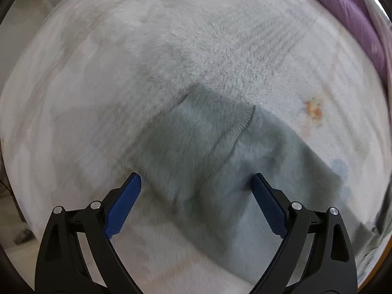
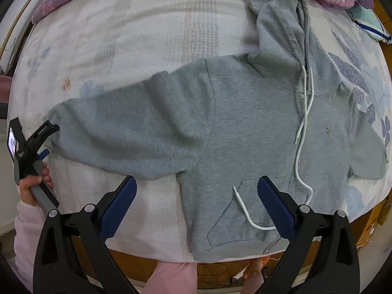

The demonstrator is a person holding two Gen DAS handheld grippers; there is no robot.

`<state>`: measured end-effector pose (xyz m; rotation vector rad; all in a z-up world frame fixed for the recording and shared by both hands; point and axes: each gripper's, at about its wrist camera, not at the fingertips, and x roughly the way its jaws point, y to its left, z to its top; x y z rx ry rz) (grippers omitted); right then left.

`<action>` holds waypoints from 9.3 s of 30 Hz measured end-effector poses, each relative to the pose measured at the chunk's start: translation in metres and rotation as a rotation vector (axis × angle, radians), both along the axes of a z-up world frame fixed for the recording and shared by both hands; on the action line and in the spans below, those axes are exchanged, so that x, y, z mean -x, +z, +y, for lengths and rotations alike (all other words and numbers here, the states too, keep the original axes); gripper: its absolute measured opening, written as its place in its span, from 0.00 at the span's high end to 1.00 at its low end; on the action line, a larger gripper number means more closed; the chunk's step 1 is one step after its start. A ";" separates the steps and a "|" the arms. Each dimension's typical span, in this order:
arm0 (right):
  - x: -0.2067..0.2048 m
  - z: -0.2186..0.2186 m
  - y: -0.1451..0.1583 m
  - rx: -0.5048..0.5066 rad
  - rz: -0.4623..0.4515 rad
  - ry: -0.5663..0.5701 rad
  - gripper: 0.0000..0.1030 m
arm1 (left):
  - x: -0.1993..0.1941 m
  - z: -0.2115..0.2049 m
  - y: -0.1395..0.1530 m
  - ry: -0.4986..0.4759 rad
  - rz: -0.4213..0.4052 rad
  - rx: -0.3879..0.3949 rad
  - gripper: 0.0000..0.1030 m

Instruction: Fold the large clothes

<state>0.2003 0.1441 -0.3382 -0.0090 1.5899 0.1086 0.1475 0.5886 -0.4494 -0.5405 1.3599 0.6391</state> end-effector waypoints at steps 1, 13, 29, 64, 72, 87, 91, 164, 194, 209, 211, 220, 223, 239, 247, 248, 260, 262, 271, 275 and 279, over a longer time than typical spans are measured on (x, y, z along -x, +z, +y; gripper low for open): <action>-0.001 0.001 -0.001 0.003 -0.002 0.002 0.08 | -0.003 0.001 -0.004 -0.010 0.009 0.004 0.12; -0.016 0.017 -0.020 -0.002 -0.106 0.095 0.62 | -0.013 -0.004 0.038 -0.154 -0.047 -0.025 0.82; -0.018 -0.030 -0.055 -0.080 -0.080 0.023 0.98 | -0.008 -0.072 0.200 -0.295 -0.129 -0.303 0.82; 0.022 -0.336 -0.079 -0.627 -0.114 -0.496 0.98 | -0.073 -0.591 0.179 -0.878 -0.147 -0.257 0.82; 0.064 -0.453 -0.081 -0.437 -0.106 -0.672 0.97 | -0.069 -0.688 0.073 -0.986 -0.034 -0.021 0.70; 0.002 -0.406 -0.121 -0.375 0.028 -0.536 0.17 | -0.049 -0.528 0.096 -0.810 -0.045 -0.080 0.23; -0.017 -0.385 -0.165 -0.296 0.150 -0.545 0.16 | -0.050 -0.448 0.059 -0.574 0.024 0.002 0.29; 0.053 -0.356 0.067 -0.178 -0.140 -0.196 0.14 | 0.016 -0.501 0.156 -0.615 0.040 0.000 0.21; 0.223 -0.360 0.211 -0.116 -0.499 -0.449 0.08 | 0.113 -0.542 0.311 -0.927 -0.322 -0.046 0.21; 0.223 -0.446 0.196 -0.169 -0.510 -0.600 0.08 | 0.086 -0.617 0.316 -0.998 -0.342 -0.070 0.21; 0.213 -0.464 0.191 -0.174 -0.500 -0.600 0.08 | 0.077 -0.630 0.315 -0.987 -0.337 -0.066 0.21; 0.168 -0.564 0.157 -0.243 -0.430 -0.664 0.08 | 0.022 -0.712 0.301 -0.974 -0.275 -0.058 0.21; 0.159 -0.597 0.133 -0.249 -0.396 -0.717 0.08 | 0.004 -0.746 0.288 -1.000 -0.230 -0.097 0.18; 0.149 -0.757 -0.041 -0.397 -0.119 -1.100 0.08 | -0.049 -0.851 0.176 -1.066 0.061 -0.161 0.17; 0.148 -0.817 -0.123 -0.330 -0.073 -1.306 0.14 | -0.080 -0.854 0.109 -0.958 0.091 -0.095 0.29; 0.148 -0.821 -0.129 -0.333 -0.066 -1.323 0.15 | -0.084 -0.855 0.103 -0.957 0.103 -0.098 0.30; 0.144 -0.847 -0.158 -0.247 -0.021 -1.406 0.39 | -0.097 -0.843 0.051 -0.961 0.142 -0.002 0.94; 0.143 -0.846 -0.152 -0.253 -0.062 -1.385 0.66 | -0.095 -0.844 0.036 -0.959 0.161 0.025 0.97; 0.120 -0.840 -0.083 -0.138 -0.202 -1.152 0.88 | -0.084 -0.848 -0.043 -0.918 0.205 0.130 1.00; 0.116 -0.824 -0.037 -0.061 -0.307 -1.101 0.88 | -0.080 -0.849 -0.058 -0.928 0.171 0.104 0.99; 0.092 -0.790 0.021 -0.011 -0.437 -0.997 0.88 | -0.077 -0.848 -0.058 -0.952 0.149 0.112 0.99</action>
